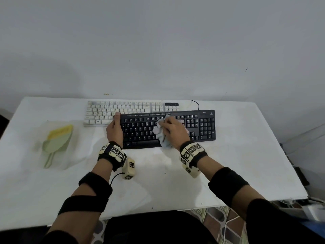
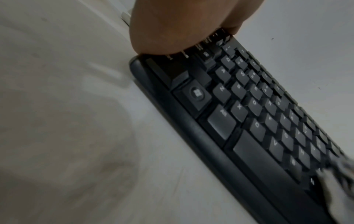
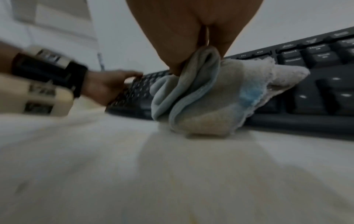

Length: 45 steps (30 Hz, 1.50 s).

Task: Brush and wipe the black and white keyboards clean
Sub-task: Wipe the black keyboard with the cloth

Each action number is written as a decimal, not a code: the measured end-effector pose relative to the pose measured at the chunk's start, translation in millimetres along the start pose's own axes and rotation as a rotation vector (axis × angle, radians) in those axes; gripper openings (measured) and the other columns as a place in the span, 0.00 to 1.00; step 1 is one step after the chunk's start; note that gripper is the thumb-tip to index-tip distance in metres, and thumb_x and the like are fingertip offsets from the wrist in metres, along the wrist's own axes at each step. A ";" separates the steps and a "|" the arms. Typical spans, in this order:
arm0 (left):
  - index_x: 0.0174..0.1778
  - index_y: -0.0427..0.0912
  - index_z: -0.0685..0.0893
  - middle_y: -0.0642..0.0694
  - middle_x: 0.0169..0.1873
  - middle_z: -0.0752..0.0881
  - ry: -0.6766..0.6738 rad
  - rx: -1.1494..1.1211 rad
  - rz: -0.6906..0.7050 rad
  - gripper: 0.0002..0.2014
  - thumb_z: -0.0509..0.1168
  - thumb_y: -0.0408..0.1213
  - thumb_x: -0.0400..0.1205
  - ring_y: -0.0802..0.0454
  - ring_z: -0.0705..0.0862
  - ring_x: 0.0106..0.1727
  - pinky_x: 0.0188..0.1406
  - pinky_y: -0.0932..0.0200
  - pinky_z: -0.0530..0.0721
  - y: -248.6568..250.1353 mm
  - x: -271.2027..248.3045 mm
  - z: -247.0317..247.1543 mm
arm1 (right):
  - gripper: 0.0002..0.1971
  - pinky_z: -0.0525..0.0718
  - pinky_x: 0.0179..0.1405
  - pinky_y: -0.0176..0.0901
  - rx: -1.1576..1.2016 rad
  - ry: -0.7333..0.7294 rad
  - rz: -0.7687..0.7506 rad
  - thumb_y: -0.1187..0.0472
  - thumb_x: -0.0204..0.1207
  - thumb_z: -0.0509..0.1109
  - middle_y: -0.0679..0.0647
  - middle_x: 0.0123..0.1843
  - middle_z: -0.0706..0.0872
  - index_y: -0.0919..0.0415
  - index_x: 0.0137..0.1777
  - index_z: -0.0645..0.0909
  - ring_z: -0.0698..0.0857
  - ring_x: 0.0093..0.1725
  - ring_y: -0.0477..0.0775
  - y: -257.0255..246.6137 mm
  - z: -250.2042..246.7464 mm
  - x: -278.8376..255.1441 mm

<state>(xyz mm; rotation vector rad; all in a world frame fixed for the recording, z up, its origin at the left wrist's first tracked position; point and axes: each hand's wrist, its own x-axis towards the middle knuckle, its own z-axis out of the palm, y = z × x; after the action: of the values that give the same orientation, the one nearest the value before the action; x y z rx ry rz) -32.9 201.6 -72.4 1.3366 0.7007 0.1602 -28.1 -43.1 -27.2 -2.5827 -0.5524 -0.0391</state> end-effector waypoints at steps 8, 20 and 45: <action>0.41 0.62 0.89 0.63 0.48 0.90 -0.025 0.015 0.049 0.17 0.65 0.69 0.82 0.61 0.86 0.57 0.70 0.54 0.80 7.8 -9.9 2.3 | 0.12 0.88 0.50 0.50 -0.051 0.018 -0.034 0.58 0.82 0.71 0.53 0.55 0.83 0.61 0.61 0.89 0.85 0.48 0.54 11.1 11.2 -37.2; 0.49 0.28 0.85 0.27 0.57 0.87 -0.022 -0.002 0.039 0.40 0.65 0.72 0.80 0.29 0.84 0.63 0.72 0.38 0.82 5.9 -10.5 0.5 | 0.14 0.83 0.51 0.54 0.024 -0.030 0.044 0.59 0.87 0.62 0.60 0.57 0.82 0.64 0.63 0.84 0.81 0.52 0.56 -3.3 11.8 -26.2; 0.38 0.65 0.88 0.62 0.45 0.91 -0.002 0.050 0.033 0.16 0.63 0.66 0.85 0.59 0.87 0.55 0.66 0.54 0.82 12.7 -16.0 3.0 | 0.14 0.88 0.55 0.47 -0.006 -0.030 -0.114 0.58 0.84 0.67 0.54 0.58 0.85 0.60 0.64 0.87 0.85 0.50 0.52 -6.1 14.7 -25.5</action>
<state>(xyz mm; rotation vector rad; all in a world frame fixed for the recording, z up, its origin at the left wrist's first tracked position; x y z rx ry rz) -40.3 194.5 -54.5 1.3962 0.6849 0.1690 -55.0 -40.9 -40.5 -2.5584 -0.7112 -0.0407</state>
